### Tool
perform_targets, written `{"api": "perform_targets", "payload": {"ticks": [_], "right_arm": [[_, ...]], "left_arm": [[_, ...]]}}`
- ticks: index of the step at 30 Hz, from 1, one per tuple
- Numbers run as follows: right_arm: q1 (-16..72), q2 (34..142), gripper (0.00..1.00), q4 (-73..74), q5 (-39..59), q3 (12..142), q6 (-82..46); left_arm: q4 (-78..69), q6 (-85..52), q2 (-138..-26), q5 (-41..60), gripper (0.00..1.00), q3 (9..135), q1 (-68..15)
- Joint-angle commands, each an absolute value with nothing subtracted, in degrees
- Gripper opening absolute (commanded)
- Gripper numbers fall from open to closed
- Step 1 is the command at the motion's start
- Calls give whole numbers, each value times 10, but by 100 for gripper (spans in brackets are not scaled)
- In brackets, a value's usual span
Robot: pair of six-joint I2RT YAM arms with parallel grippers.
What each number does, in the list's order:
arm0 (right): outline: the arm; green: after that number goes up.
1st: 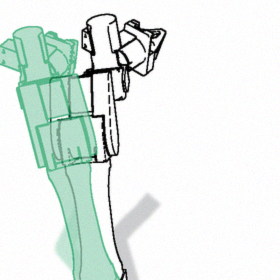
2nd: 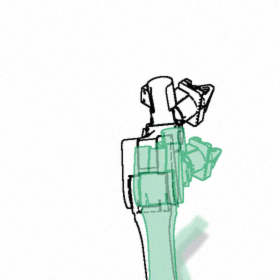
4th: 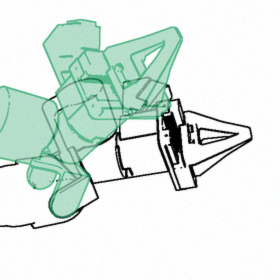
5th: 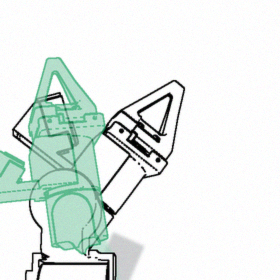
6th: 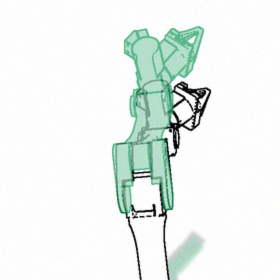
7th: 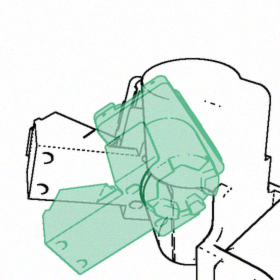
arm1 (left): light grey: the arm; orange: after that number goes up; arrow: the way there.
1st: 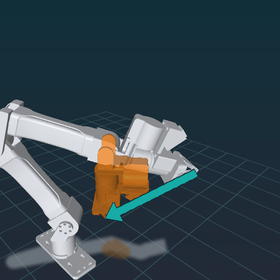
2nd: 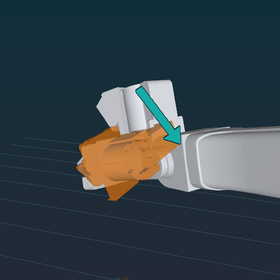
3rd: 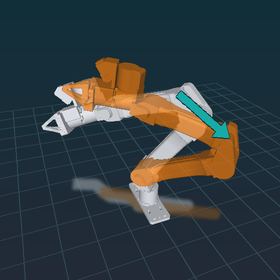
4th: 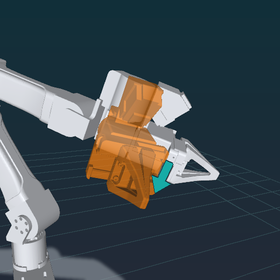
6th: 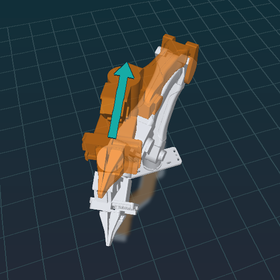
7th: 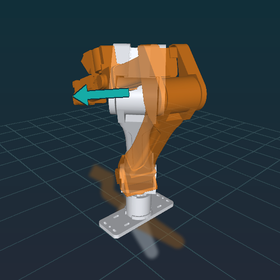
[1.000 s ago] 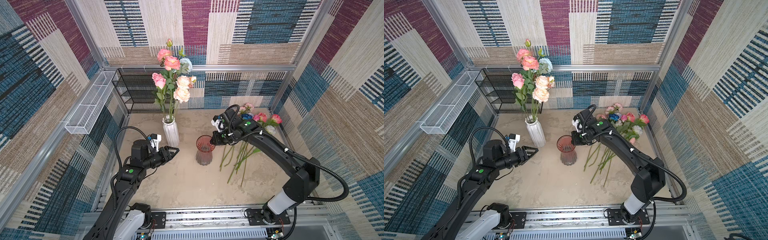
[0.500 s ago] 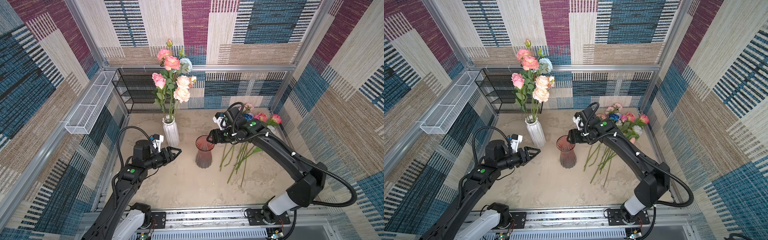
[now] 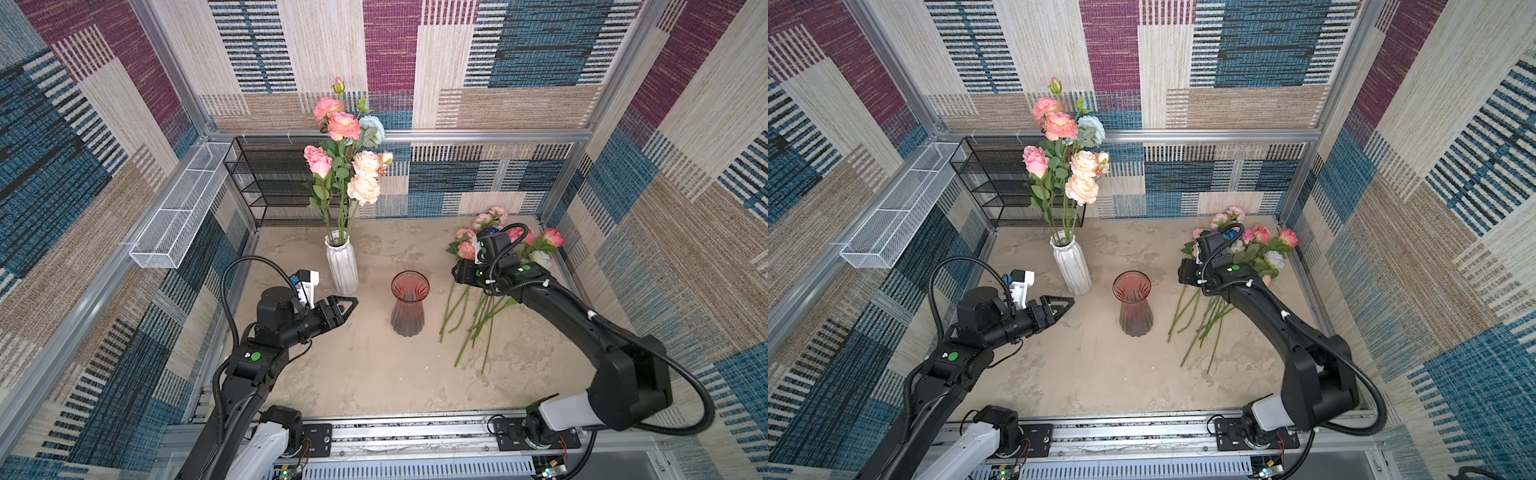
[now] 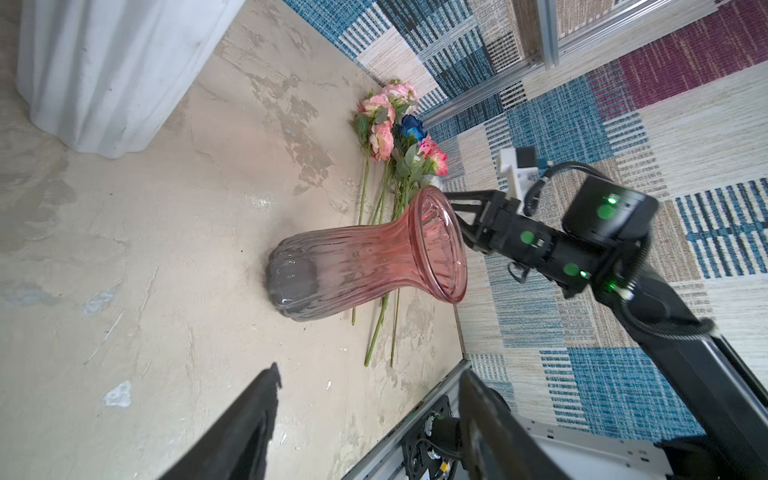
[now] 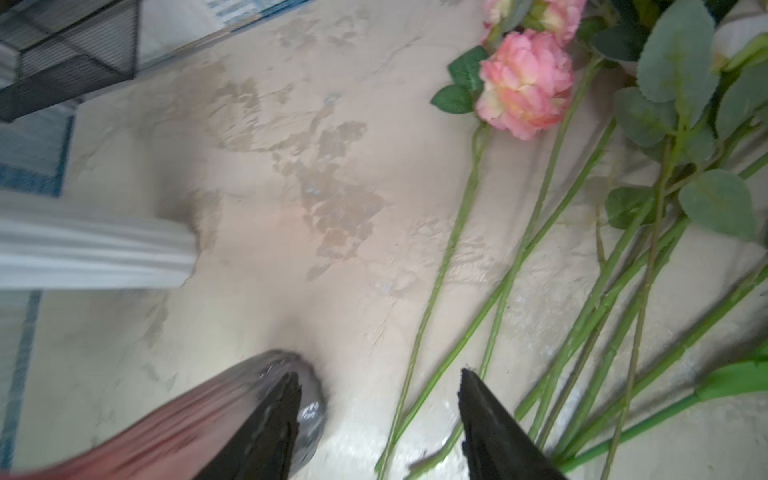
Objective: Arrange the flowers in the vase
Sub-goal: 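Release the red vase and grasp a pink rose stem with the right gripper, then lift the pink rose and carry it over the red glass vase with the right gripper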
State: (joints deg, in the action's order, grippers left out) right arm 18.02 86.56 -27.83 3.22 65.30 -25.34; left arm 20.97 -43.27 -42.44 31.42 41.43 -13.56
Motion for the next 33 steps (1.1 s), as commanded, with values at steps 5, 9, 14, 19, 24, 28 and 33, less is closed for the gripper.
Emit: {"api": "perform_targets", "payload": {"ticks": [5,9,14,19,24,28,33], "right_arm": [[150,1047,54,-202,20,731,-278],[147,1123,50,-218,9,783,-288],[145,1192,42,-251,-2,835,-292],[146,1207,27,-251,9,844,-293],[145,1179,12,-215,30,819,-279],[146,1125,6,-160,48,773,-273],[146,1035,2,-71,75,701,-276]], "left_arm": [[231,-420,-402,297,69,407,-135],[234,-422,-396,295,69,403,-135],[234,-425,-396,297,68,396,-134],[241,-421,-396,294,68,397,-134],[241,-421,-397,293,68,395,-135],[243,-420,-398,290,68,393,-135],[241,-421,-397,288,68,391,-135]]}}
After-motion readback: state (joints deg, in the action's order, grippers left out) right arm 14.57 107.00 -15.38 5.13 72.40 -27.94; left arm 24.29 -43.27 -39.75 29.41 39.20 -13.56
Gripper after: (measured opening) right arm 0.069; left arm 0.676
